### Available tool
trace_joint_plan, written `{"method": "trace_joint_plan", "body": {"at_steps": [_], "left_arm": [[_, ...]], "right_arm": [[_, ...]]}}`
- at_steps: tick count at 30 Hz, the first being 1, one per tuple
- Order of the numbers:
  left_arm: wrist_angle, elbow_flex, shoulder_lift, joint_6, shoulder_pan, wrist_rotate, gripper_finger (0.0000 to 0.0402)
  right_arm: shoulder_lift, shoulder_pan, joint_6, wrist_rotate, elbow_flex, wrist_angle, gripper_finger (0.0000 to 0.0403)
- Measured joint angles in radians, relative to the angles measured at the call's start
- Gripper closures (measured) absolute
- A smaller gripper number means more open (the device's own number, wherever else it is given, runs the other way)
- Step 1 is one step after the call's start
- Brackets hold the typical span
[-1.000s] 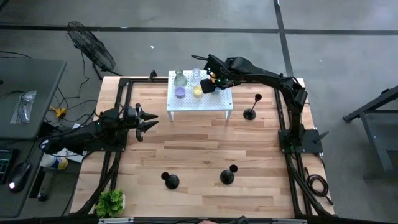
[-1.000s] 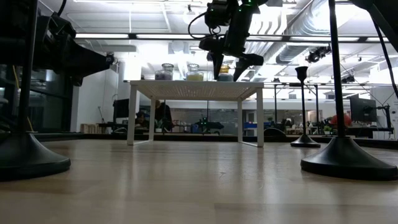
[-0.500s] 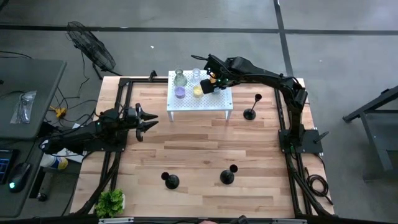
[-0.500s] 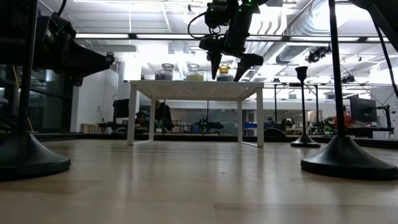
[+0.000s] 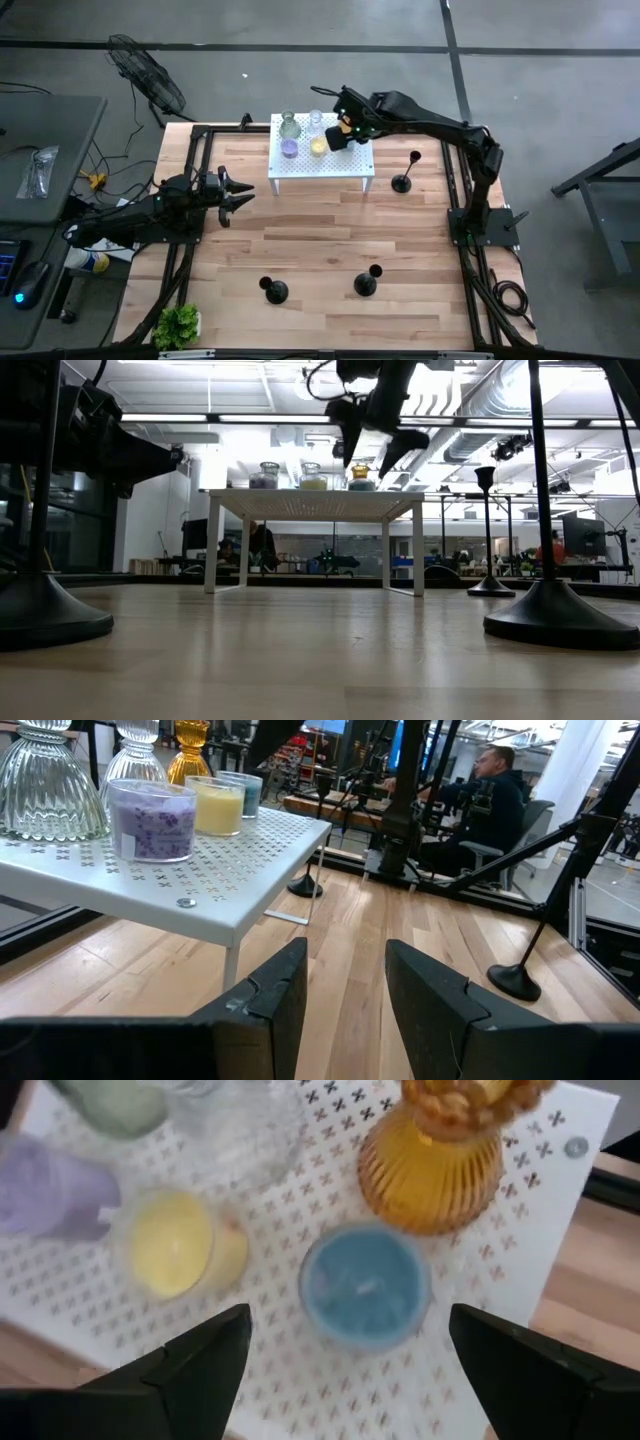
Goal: Pick & Place candle stick holders
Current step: Put the top right black candle holder on the shelf
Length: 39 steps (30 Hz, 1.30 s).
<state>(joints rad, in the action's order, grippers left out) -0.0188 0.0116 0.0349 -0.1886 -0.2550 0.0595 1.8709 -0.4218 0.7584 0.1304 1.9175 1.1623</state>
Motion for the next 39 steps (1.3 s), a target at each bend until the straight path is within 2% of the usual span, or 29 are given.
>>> {"method": "trace_joint_plan", "body": {"at_steps": [4,13,21,29,39], "left_arm": [[0.0,0.0,0.0,0.0,0.0,0.0,0.0268],[0.0,0.0,0.0,0.0,0.0,0.0,0.0268],[0.0,0.0,0.0,0.0,0.0,0.0,0.0268],[0.0,0.0,0.0,0.0,0.0,0.0,0.0268],[0.0,0.0,0.0,0.0,0.0,0.0,0.0268]], "right_arm": [[-0.036,0.033,0.026,0.01,0.0,0.06,0.0069],[-0.104,0.124,0.153,0.122,0.0,0.268,0.0069],[-0.187,0.147,0.247,0.209,-0.011,0.406,0.0069],[-0.374,0.153,0.274,0.21,-0.232,0.407,0.0069],[-0.642,0.288,0.489,0.238,-0.512,0.394,0.0069]]}}
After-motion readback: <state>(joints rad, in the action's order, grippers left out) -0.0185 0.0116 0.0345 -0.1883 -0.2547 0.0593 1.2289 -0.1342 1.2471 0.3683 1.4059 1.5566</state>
